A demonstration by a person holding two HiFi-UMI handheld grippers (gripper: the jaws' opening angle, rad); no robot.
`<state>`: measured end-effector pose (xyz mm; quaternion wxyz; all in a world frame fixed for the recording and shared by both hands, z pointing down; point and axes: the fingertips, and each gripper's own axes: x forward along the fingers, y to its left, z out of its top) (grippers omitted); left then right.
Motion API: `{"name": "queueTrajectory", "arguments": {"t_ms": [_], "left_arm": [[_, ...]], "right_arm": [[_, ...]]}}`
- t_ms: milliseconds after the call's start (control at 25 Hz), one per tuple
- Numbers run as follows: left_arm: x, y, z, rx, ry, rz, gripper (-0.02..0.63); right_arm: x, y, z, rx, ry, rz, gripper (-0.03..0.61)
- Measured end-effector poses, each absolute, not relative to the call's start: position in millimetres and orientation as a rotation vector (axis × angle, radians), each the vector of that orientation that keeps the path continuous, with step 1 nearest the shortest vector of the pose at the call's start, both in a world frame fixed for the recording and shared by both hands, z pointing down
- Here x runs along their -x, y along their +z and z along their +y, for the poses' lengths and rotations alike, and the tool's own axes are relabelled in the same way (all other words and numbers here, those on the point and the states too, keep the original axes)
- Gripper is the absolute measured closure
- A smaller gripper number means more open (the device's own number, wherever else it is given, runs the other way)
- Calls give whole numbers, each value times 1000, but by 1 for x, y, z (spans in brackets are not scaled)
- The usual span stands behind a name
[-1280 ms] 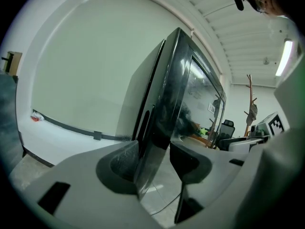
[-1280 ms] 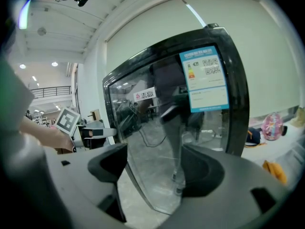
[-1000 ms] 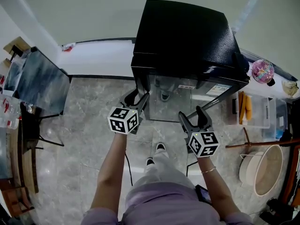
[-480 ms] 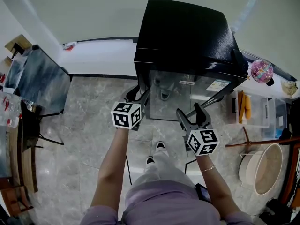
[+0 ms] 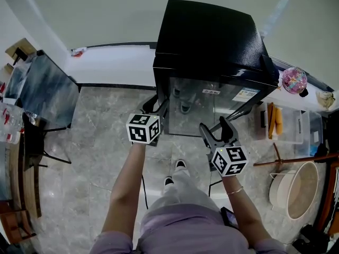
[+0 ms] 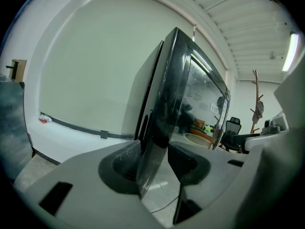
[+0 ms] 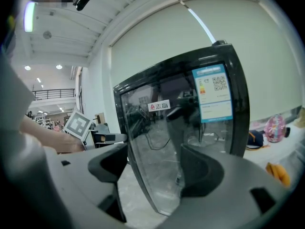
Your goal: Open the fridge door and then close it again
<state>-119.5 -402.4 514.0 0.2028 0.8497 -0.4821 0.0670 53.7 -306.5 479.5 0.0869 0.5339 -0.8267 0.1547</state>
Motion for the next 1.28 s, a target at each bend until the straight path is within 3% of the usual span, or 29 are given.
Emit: {"name": "queueTrajectory", "arguments": {"t_ms": [560, 1280], "left_arm": [[125, 512, -401, -2364, 164, -1323, 492], [117, 516, -406, -2489, 324, -1231, 462]], "right_arm": [[-45, 484, -309, -1578, 481, -2451, 238], [-43, 484, -306, -1587, 501, -2440, 238]]}}
